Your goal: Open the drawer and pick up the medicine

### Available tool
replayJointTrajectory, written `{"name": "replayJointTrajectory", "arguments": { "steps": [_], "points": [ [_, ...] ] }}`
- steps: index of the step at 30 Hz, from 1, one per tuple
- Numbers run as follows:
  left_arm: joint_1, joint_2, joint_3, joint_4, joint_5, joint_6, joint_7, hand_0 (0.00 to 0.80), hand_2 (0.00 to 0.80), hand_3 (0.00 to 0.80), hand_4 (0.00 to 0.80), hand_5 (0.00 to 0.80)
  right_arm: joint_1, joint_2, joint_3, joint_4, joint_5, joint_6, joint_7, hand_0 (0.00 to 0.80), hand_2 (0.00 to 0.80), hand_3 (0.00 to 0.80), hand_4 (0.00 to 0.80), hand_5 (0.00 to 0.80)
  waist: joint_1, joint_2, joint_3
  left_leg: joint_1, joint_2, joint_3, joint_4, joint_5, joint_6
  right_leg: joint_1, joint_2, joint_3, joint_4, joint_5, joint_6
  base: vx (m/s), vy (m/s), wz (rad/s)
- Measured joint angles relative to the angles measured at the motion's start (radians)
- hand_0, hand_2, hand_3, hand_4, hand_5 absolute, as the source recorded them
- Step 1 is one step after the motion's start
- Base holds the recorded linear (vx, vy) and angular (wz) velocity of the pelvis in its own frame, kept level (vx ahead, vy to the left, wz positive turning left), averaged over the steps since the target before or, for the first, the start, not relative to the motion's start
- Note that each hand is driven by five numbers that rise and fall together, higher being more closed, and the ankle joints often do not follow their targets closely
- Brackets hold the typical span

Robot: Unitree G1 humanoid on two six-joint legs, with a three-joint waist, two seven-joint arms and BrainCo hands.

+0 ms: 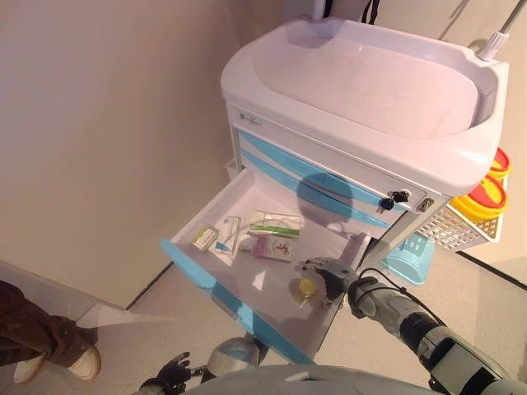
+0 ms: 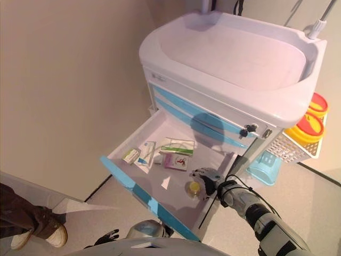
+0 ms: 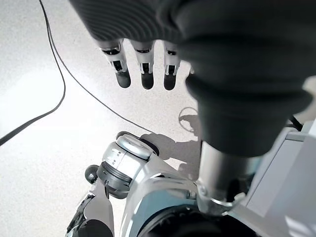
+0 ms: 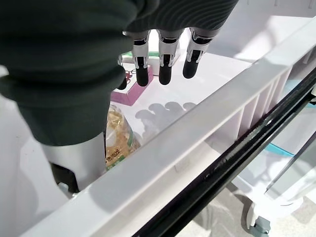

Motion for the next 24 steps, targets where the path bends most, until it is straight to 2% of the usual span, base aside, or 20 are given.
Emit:
{"name": "replayJointTrajectory", "arguments": {
  "steps": [24],
  "points": [
    [-0.003,0.001,-0.01,-0.001,0.0,-0.004,-0.02,0.0,0.0,0.0,0.0,0.0,-0.011,0.032,0.0,0.006,0.001,0.004,0.0,0.0,0.0,0.0,0.0,0.0,0.019,-0.004,0.014,-0.026,-0.001,-0.003,0.001,0.007,-0.001,-0.023,0.0,-0.007,0.001,0.0,0.0,0.0,0.0,0.0]
  ]
}}
